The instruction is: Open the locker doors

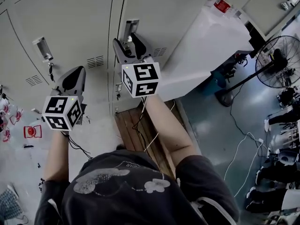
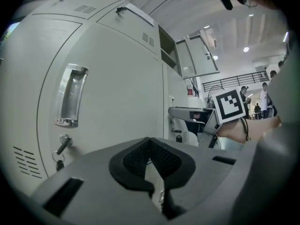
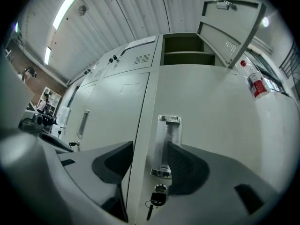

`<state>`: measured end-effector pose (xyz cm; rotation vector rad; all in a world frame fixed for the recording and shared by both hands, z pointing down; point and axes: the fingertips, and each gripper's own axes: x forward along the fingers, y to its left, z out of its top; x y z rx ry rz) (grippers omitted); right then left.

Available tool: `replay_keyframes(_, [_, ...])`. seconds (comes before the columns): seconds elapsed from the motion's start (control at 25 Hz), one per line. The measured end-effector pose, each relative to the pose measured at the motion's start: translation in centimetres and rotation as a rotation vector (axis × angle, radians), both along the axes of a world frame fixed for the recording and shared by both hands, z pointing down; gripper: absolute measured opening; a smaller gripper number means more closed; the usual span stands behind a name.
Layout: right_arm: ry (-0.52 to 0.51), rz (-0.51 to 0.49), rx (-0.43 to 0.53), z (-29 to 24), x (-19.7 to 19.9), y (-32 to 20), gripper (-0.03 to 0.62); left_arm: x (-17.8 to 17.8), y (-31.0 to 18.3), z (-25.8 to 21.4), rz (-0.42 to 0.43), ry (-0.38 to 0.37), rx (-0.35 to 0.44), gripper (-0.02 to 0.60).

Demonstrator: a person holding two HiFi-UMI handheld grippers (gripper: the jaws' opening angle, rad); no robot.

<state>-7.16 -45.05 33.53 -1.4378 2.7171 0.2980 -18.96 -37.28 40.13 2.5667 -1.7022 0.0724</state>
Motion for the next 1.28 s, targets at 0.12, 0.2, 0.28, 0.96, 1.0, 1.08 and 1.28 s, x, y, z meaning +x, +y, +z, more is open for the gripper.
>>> replay_keyframes(0.12, [-0.030,-0.015,-0.011,-0.1,-0.5,-0.6,0.238,-0.4,-0.5,0.3,-0.022,0.002,-0.008,0.009])
replay_keyframes(0.2, [-0.041,-0.019,-0.014,-0.1,-1.0,-0.9,0.238,-0.8,-0.7,0.6,-0.038,0.007,-0.017,0.009])
replay_keyframes(0.28, [-0.043,-0.014,-0.017,-0.1,-1.3,-1.3,0.238,-0.9,-0.8,1.1,-0.047,0.013,-0.028,0.009])
replay_keyframes(0.96, [-0.168,-0.058,-0.074,-0.5,-1.6,-2.6,0.238,-0.9,0.0,2.8,-0.079,0.038,-0.064,0.009])
replay_keyframes(1.0, [-0.162,-0.051,-0.075,-0.5,-1.6,-2.4,0.238,-0.9,0.2,2.9,-0.076,0.038,-0.066,0.009])
replay_keyframes(1.08, [-0.160,-0.025,-0.076,-0.5,-1.2,-2.0,0.230,-0.9,0.6,3.1,-0.066,0.037,-0.072,0.009])
replay_keyframes(1.28, [-0.124,0.107,-0.079,-0.3,0.1,-0.6,0.176,-0.9,1.3,3.9,-0.021,0.032,-0.111,0.009])
